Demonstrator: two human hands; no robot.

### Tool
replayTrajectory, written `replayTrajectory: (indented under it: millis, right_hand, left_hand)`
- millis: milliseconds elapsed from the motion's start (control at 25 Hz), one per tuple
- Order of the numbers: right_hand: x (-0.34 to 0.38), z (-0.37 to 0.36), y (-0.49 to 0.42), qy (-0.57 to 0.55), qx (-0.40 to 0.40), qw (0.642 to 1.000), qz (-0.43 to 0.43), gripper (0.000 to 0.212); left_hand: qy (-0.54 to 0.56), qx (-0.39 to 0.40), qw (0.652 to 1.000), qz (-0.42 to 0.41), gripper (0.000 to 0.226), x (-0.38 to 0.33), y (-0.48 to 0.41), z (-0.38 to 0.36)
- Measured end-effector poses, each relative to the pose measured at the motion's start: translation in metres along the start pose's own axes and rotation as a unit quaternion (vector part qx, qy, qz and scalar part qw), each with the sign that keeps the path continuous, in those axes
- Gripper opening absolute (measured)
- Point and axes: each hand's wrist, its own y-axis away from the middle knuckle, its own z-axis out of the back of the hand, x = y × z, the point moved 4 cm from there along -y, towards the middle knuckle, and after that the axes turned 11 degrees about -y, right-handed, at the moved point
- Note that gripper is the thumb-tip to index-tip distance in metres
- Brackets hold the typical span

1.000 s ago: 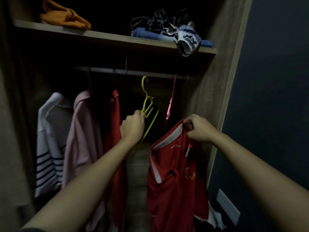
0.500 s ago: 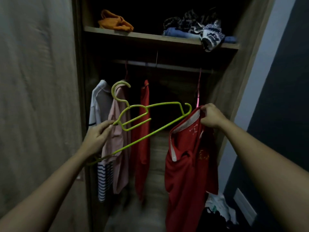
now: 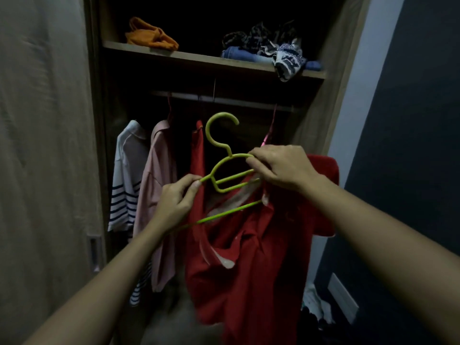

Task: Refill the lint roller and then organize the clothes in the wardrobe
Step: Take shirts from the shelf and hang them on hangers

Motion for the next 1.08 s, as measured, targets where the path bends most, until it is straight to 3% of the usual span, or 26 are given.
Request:
replayTrajectory:
  millis: [120,200,280,360,400,480,560,640,760,840,920,1080]
  right_hand:
    - [-0.014,0.011,-0.001,0.032,-0.036,0.999,-0.014,0.053]
    - [-0.019,0.015,-0.001,0.038,-0.049,0.998,-0.032,0.055]
    - [-0.025,0.024,0.004,0.033,-0.072,0.996,-0.038,0.056]
    - [-0.031,0.035,0.011,0.006,-0.082,0.996,-0.043,0.054]
    - [-0.036,0.042,0.016,-0.010,-0.086,0.995,-0.049,0.052]
    - [-0.050,0.057,0.031,-0.033,-0.105,0.993,-0.052,0.049]
    - [-0.062,0.062,0.052,-0.036,-0.105,0.993,-0.037,0.052]
    - [-0.070,0.053,0.081,-0.040,-0.097,0.994,-0.031,0.053]
    - [-0.084,0.041,0.125,-0.049,-0.132,0.988,-0.056,0.055]
    - [-0.093,0.037,0.148,-0.035,-0.156,0.985,-0.071,0.059]
    - [-0.098,0.035,0.163,-0.021,-0.160,0.984,-0.078,0.060]
    - [-0.101,0.035,0.170,0.000,-0.150,0.987,-0.061,0.059]
  left_hand:
    - [-0.124,-0.156,0.980,0.002,0.022,-0.025,-0.001,0.003]
    - [-0.130,-0.224,0.966,0.008,0.024,-0.056,0.026,-0.012]
    - [-0.155,-0.142,0.977,0.030,0.027,-0.083,0.069,-0.052]
    - [-0.180,0.055,0.974,0.125,0.039,-0.074,0.101,-0.097]
    - [-0.127,0.156,0.965,0.166,0.047,-0.061,0.108,-0.111]
    - [0.090,0.275,0.945,0.155,0.064,-0.032,0.108,-0.123]
    - [0.186,0.326,0.919,0.115,0.074,-0.013,0.095,-0.114]
    - [0.192,0.354,0.908,0.116,0.078,0.000,0.073,-0.101]
    - [0.150,0.418,0.894,0.065,0.085,0.005,0.050,-0.086]
    - [0.111,0.461,0.879,0.054,0.074,0.007,0.042,-0.081]
    - [0.076,0.468,0.878,0.057,0.061,0.009,0.035,-0.079]
    - [0.025,0.498,0.867,-0.007,0.069,-0.012,0.015,-0.066]
